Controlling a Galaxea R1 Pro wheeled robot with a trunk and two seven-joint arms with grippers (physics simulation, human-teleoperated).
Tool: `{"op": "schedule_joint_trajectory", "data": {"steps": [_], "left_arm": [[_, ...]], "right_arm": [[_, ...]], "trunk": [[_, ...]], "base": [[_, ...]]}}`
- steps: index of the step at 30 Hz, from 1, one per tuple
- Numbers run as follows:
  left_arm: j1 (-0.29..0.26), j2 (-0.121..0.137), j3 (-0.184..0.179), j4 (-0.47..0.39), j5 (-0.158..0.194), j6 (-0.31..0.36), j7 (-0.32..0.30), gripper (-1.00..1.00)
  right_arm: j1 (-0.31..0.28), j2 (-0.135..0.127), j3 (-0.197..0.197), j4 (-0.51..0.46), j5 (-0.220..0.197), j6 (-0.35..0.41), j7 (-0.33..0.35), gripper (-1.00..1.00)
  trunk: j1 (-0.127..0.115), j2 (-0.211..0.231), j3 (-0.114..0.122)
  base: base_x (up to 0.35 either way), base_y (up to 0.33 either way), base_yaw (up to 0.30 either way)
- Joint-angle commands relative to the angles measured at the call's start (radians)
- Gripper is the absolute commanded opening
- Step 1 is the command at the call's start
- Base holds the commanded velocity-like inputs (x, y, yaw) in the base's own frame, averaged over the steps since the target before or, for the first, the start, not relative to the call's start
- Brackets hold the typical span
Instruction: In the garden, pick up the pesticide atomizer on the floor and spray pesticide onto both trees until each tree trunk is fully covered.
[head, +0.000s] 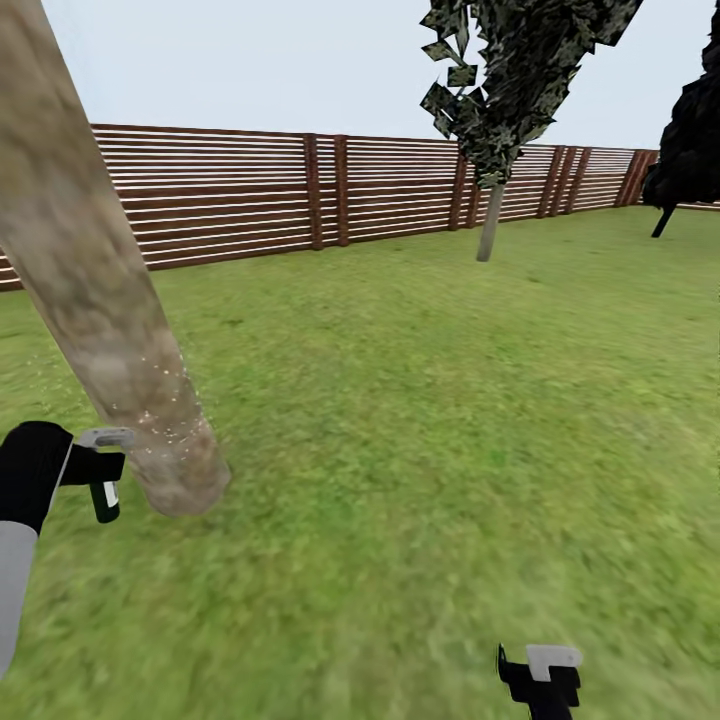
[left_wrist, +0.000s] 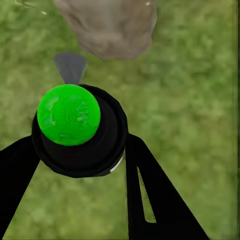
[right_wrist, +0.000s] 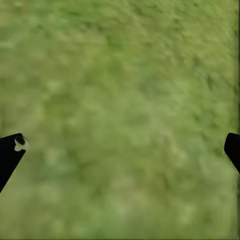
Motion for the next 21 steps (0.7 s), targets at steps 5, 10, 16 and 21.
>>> {"op": "schedule_joint_trajectory", "data": {"steps": [5,10,16,21], "left_arm": [[-0.001,-0.002,0.002,-0.001,-0.011,0.004,-0.01,-1.0],[0.0,-0.002,0.002,-0.001,-0.012,0.004,-0.01,-1.0],[0.0,-0.002,0.002,-0.001,-0.012,0.004,-0.01,-1.0],[-0.002,-0.001,0.001,-0.001,-0.014,0.004,-0.01,-1.0]], "right_arm": [[-0.001,0.0,-0.006,0.0,0.011,-0.002,-0.005,1.0],[-0.001,0.0,-0.006,0.0,0.011,-0.002,-0.005,1.0],[-0.001,0.0,-0.006,0.0,0.011,-0.002,-0.005,1.0],[-0.001,0.002,-0.006,0.0,0.011,-0.002,-0.005,1.0]], "trunk": [[0.0,0.0,-0.001],[0.0,0.0,-0.001],[0.0,0.0,-0.001],[0.0,0.0,-0.001]], "base": [[0.044,-0.264,0.0],[0.199,-0.229,0.0],[0.141,-0.242,0.0],[0.007,-0.272,0.031]]}}
